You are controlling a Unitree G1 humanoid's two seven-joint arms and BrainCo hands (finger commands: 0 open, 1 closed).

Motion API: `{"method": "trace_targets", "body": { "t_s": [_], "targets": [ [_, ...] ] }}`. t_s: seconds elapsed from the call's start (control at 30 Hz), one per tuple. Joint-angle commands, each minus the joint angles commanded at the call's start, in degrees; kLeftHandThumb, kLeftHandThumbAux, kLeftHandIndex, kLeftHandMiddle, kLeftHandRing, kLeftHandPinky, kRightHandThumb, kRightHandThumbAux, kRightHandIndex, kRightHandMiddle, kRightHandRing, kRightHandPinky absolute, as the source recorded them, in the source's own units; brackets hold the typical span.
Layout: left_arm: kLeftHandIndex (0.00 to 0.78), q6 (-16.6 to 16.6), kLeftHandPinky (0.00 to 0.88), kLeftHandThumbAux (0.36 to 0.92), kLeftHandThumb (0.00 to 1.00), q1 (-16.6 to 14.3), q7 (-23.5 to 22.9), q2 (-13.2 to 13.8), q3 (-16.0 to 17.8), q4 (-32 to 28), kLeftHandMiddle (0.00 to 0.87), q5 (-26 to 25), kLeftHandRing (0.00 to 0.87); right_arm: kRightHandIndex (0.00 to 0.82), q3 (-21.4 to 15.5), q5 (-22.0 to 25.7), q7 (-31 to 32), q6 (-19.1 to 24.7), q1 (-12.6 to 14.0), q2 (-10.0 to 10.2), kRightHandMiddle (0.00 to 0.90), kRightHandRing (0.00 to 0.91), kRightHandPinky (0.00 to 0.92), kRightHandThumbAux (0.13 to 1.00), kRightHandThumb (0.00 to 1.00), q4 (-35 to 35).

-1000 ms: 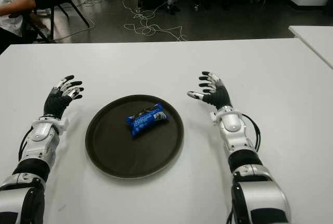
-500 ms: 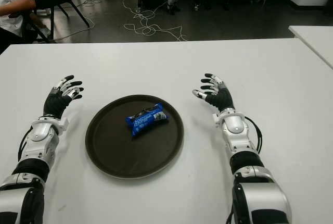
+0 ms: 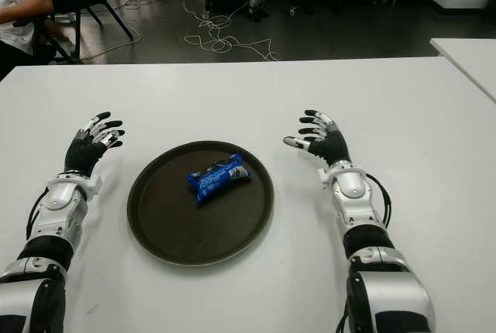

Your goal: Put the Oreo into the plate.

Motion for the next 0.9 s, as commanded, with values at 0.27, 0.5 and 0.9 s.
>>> {"method": "trace_targets", "body": {
  "t_s": [0.27,0.5,0.9],
  "targets": [
    [0.192,-0.2,0.305,0.745,0.294,0.1,0.3,-0.3,0.0,-0.1,0.285,-0.1,0.280,0.242,-0.2,0.2,0.8,-0.4,0.1,-0.1,0.334,0.358,0.369,0.817,0.000,0.0],
    [0.187,0.0,0.296,0.737,0.283,0.0,0.3,-0.5,0.0,-0.2,0.280,-0.2,0.278,0.240,-0.3,0.3,1.8,-0.7,0.0,-0.1,0.332,0.367,0.383,0.787,0.000,0.2],
    [0.178,0.4,0.289,0.747,0.273,0.1,0.2,-0.2,-0.4,-0.5,0.272,0.1,0.268,0.259,0.7,-1.9,0.2,-3.2,-0.2,-0.4,0.346,0.384,0.394,0.777,0.000,2.1]
  ]
}}
